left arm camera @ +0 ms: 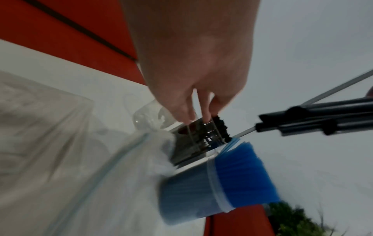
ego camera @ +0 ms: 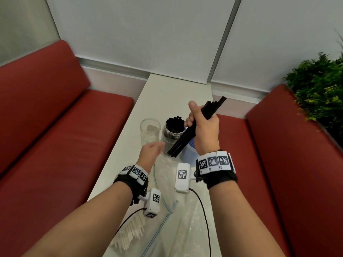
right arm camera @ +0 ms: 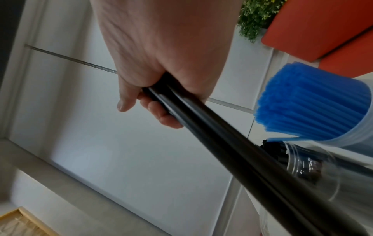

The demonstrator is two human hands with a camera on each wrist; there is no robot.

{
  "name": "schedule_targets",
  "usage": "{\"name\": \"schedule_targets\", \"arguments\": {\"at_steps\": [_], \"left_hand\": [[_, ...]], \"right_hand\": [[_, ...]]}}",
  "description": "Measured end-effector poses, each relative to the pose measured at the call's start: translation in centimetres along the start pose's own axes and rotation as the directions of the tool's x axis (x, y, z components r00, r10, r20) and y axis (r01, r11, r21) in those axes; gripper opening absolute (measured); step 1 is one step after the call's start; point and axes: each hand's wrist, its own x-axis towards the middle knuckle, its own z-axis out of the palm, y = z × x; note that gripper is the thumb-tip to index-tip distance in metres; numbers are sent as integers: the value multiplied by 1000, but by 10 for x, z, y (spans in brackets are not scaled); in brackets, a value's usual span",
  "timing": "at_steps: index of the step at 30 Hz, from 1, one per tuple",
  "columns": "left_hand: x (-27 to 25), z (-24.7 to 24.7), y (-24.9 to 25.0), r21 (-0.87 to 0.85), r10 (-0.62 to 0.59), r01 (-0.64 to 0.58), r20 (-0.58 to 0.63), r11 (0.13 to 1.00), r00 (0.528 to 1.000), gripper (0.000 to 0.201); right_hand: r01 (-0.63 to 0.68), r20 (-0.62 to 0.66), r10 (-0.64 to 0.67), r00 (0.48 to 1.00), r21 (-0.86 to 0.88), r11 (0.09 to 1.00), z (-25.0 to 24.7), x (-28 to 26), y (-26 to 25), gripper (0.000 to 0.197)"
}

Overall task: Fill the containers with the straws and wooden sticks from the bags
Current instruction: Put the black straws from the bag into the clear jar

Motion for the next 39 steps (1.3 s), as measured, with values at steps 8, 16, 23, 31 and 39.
{"name": "schedule_targets", "arguments": {"at_steps": [8, 16, 23, 31, 39], "left_hand": [[8, 16, 17, -477, -218, 493, 520, 728, 826, 39], [48, 10, 38, -190, -237, 314, 341, 930, 910, 25], [94, 23, 40, 504, 322, -300, 44, 810, 946, 57], [141, 23, 31, 581, 242, -463, 419, 669, 875, 142], [150, 22, 16, 500, 329, -499, 391, 708, 860, 128]], "right_hand": [[-76, 99, 83, 992, -72, 995, 6, 4, 39, 26], [-104, 353, 366, 861, -583, 806, -27, 62, 19, 7], [-79, 340, 386, 858, -655, 752, -41, 130, 0, 15], [-93, 367, 500, 785, -727, 681, -43, 164, 14, 10], [-123, 329, 495, 805, -723, 680, -43, 187, 18, 7]]}}
